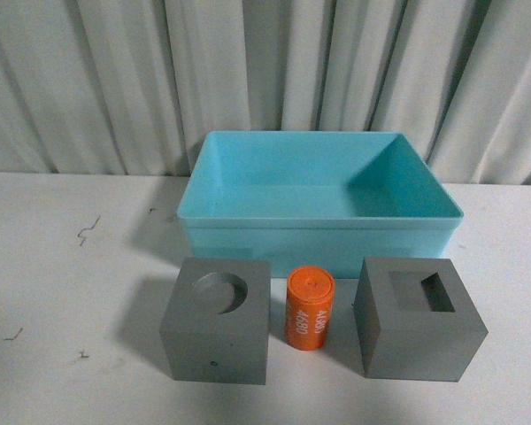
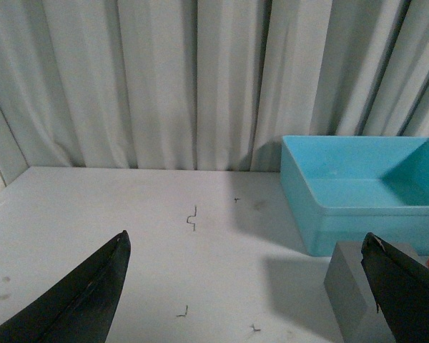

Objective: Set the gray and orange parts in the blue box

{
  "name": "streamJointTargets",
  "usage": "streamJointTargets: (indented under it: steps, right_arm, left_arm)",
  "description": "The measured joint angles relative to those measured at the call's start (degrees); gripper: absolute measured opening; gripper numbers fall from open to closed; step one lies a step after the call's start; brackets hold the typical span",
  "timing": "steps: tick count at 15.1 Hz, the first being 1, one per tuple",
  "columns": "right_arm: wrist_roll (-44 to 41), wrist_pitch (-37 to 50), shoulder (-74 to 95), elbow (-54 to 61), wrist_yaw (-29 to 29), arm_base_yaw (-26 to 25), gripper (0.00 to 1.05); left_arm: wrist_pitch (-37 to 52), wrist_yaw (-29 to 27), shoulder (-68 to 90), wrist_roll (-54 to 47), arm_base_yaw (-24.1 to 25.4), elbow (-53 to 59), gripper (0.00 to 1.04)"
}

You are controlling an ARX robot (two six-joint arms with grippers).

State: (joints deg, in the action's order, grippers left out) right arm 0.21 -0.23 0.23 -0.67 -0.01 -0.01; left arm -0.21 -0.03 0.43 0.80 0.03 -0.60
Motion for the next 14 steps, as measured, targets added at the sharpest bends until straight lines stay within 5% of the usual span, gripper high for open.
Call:
streamJointTargets:
  steps: [14]
  right_arm:
    - [0.00,-0.02,0.00,-0.02,0.02,0.00,0.98]
  left_arm:
    - [0.00,0.00,0.00,0.00,0.00,0.00,0.98]
